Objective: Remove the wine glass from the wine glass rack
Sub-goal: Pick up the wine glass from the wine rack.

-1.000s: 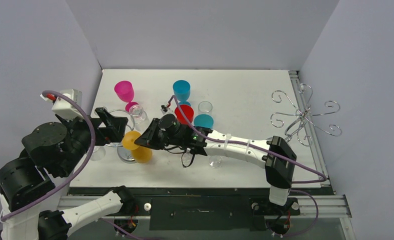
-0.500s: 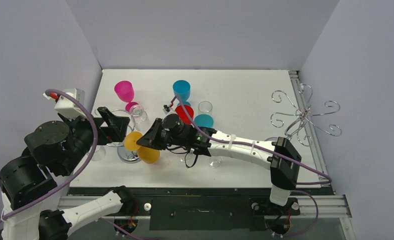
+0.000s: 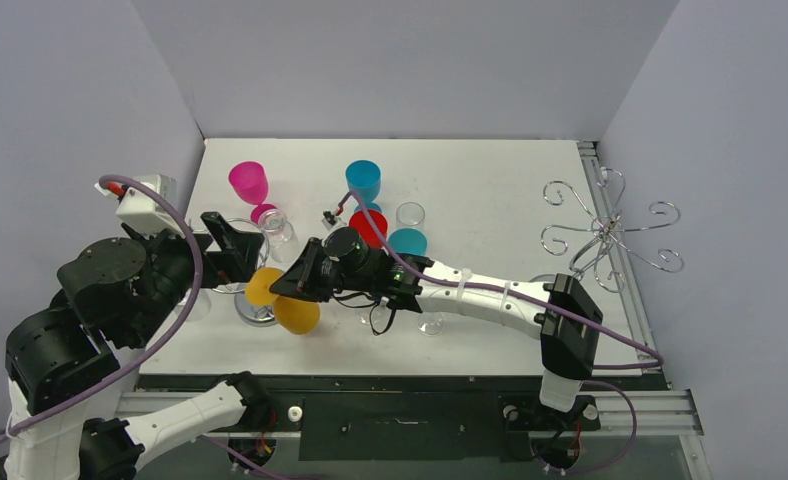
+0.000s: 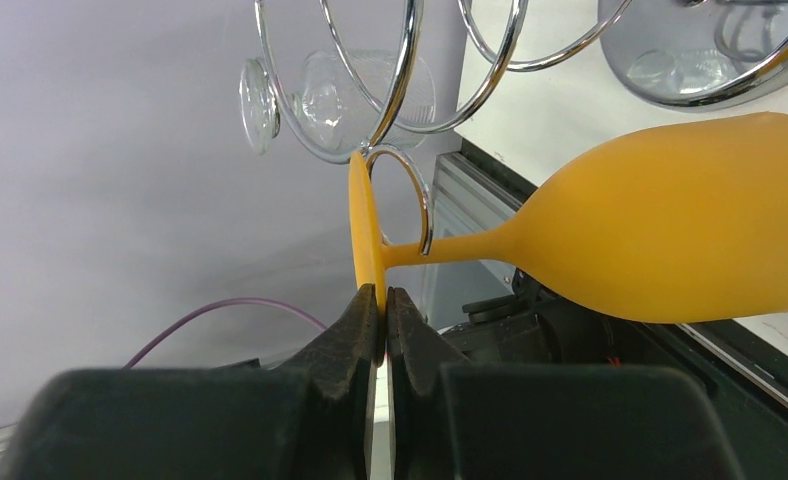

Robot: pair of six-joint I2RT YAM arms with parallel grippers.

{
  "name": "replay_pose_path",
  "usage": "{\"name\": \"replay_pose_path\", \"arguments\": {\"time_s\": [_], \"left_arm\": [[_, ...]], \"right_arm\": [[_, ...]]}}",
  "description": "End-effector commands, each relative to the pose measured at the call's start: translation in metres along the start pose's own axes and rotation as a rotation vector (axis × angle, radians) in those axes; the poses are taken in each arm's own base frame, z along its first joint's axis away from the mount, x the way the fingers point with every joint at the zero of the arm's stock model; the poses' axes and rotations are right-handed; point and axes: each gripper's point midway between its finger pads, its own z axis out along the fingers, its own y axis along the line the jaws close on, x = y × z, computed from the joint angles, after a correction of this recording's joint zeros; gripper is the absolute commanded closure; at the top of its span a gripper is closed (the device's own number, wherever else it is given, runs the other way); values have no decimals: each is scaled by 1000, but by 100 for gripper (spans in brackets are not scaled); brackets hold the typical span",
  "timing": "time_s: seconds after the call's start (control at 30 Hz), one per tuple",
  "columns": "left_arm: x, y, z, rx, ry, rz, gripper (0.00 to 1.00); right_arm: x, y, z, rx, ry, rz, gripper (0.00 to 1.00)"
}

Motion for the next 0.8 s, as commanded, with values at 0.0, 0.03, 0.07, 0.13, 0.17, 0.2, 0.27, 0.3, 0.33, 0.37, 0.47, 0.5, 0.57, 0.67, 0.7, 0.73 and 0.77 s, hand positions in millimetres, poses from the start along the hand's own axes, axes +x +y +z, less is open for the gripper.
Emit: {"name": "replay_pose_path", "arguments": {"time_s": [0.0, 0.03, 0.07, 0.13, 0.17, 0.2, 0.27, 0.3, 0.33, 0.37, 0.47, 0.5, 0.57, 0.67, 0.7, 0.73, 0.77], "left_arm": [[-9, -9, 5, 23, -31, -9, 9], [-9, -9, 5, 22, -30, -9, 9], [-9, -9, 5, 22, -30, -9, 9], [-9, -9, 5, 23, -31, -8, 9], [-9, -9, 5, 23, -31, -7, 9], [-9, -9, 5, 23, -30, -8, 9], [-9, -10, 6, 26, -30, -8, 9], [-9, -10, 6, 27, -29, -8, 9], [-9, -11, 6, 29, -29, -9, 9], [-9, -11, 7, 31, -28, -9, 9], [-8, -13, 8, 34, -26, -10, 9], [-8, -14, 9, 37, -26, -12, 9], [-7, -15, 9, 41, -24, -13, 9], [-6, -17, 12, 44, -18, -16, 9], [-5, -18, 12, 46, -17, -18, 9], [-5, -18, 13, 46, -17, -19, 9], [-6, -19, 14, 47, -18, -21, 9]], "right_arm": [[-1, 34, -10, -116, 7, 2, 100], [0, 34, -10, -121, 10, 5, 100], [0, 34, -10, -125, 9, 6, 100], [2, 35, -11, -129, 10, 7, 100], [2, 37, -12, -133, 9, 6, 100], [2, 35, -13, -130, 8, 7, 100], [1, 34, -15, -128, 3, 9, 100], [1, 35, -17, -130, -1, 9, 100], [1, 33, -17, -127, -1, 11, 100], [1, 34, -19, -130, -2, 12, 100], [0, 34, -24, -130, -9, 14, 100], [0, 34, -26, -133, -11, 16, 100], [0, 34, -29, -136, -14, 15, 100], [0, 37, -37, -144, -21, 14, 100], [1, 35, -38, -141, -21, 16, 100], [0, 38, -42, -148, -23, 15, 100], [1, 36, -43, -145, -22, 14, 100]]}}
